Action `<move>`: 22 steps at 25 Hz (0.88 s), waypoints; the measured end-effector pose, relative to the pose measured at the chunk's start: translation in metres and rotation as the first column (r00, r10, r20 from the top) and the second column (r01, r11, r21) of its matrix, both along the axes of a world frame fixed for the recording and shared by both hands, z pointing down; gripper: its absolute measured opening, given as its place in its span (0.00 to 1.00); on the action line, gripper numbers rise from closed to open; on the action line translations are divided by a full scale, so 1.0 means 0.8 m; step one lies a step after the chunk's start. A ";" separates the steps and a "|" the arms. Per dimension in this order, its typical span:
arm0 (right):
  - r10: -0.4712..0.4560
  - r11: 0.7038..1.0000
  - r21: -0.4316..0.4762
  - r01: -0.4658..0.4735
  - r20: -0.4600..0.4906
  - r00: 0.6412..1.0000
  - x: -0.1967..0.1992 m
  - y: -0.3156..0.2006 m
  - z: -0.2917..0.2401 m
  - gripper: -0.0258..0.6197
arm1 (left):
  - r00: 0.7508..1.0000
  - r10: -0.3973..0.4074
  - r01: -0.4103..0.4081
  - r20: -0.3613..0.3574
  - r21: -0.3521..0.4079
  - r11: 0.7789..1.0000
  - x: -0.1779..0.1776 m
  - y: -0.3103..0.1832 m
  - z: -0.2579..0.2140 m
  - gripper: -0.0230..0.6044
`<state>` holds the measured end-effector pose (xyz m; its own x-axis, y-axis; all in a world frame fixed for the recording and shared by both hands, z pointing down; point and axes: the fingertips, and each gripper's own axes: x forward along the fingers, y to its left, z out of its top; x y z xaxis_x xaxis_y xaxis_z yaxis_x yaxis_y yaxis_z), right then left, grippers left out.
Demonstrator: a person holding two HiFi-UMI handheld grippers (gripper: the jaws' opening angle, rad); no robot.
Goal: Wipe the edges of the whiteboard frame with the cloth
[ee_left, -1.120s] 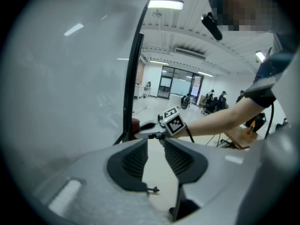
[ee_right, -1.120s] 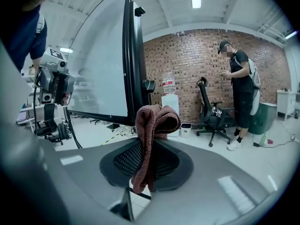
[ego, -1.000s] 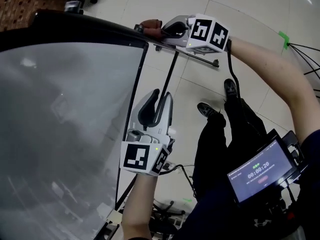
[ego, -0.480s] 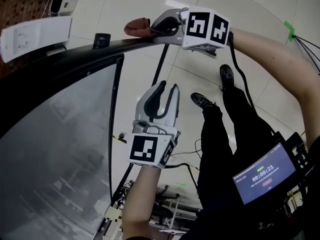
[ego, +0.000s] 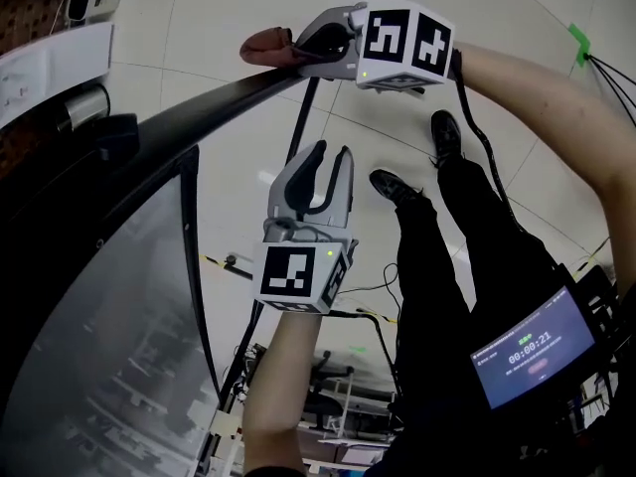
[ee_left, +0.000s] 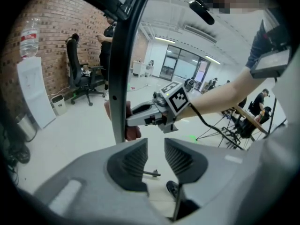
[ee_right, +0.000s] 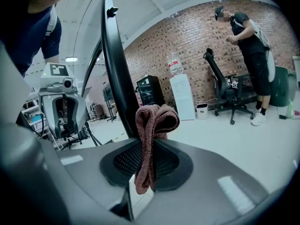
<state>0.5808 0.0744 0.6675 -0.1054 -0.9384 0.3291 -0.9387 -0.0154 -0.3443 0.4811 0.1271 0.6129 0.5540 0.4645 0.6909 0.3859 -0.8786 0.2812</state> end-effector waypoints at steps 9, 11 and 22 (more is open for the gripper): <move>0.107 0.994 -0.015 -0.106 0.126 0.986 0.035 0.012 0.037 0.13 | 0.995 0.103 -0.103 0.013 0.019 0.994 0.010 0.023 0.016 0.22; 0.107 0.994 -0.036 -0.104 0.135 0.985 0.033 0.007 0.050 0.13 | 0.995 0.101 -0.101 0.015 0.007 0.995 0.008 0.023 0.018 0.22; 0.148 0.987 -0.094 -0.131 0.211 0.966 0.027 -0.002 0.113 0.13 | 0.998 0.067 -0.067 0.013 0.009 0.998 0.001 0.009 0.047 0.22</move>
<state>0.6021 0.0728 0.7577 -0.0519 -0.9211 0.3858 -0.8284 -0.1760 -0.5317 0.4818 0.1343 0.6501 0.5132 0.4937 0.7020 0.4407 -0.8535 0.2781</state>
